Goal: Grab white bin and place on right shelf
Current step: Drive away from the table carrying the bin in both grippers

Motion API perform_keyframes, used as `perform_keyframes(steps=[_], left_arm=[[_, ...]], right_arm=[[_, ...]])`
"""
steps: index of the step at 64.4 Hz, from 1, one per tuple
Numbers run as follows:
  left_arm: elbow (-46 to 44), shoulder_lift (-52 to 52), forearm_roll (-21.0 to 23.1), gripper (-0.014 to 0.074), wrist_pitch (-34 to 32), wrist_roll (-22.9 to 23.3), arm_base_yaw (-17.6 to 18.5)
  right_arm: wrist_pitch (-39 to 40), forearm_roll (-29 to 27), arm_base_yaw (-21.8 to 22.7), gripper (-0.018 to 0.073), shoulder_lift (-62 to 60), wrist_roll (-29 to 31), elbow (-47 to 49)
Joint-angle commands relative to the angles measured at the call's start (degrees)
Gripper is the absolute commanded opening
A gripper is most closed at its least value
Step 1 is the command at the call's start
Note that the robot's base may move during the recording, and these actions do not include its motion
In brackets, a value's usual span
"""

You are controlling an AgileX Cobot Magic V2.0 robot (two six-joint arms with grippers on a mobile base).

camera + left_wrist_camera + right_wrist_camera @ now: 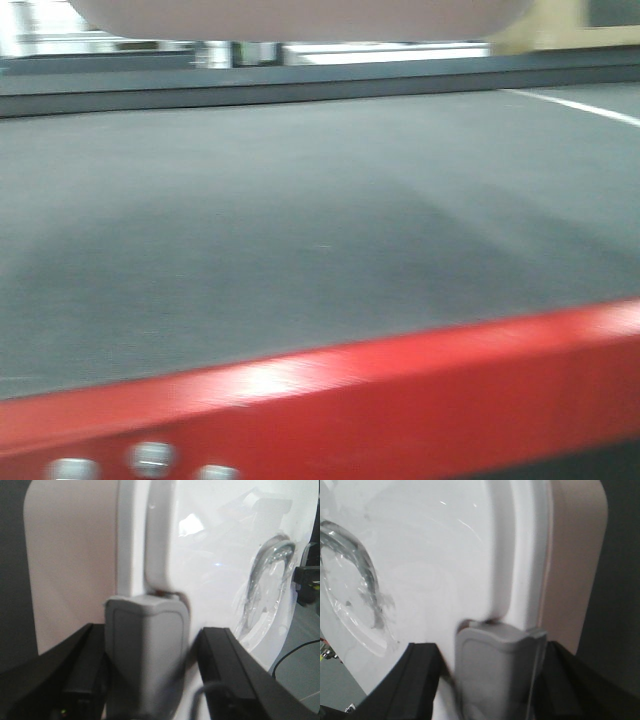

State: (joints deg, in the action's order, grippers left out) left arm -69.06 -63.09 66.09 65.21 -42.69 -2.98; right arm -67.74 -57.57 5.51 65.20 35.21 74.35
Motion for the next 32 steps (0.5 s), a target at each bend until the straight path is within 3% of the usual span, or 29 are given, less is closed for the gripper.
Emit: perform_keyframes(steps=[1, 32], left_arm=[[-1.9, 1.8, 12.0, 0.0241, 5.3, -0.4, 1.6], [-1.9, 1.8, 12.0, 0.0241, 5.3, -0.4, 1.6]], right_arm=[[-4.9, -10.4, -1.2, 0.0393, -1.1, 0.8, 1.6], [-4.9, -10.4, -1.2, 0.0393, -1.1, 0.8, 1.6]])
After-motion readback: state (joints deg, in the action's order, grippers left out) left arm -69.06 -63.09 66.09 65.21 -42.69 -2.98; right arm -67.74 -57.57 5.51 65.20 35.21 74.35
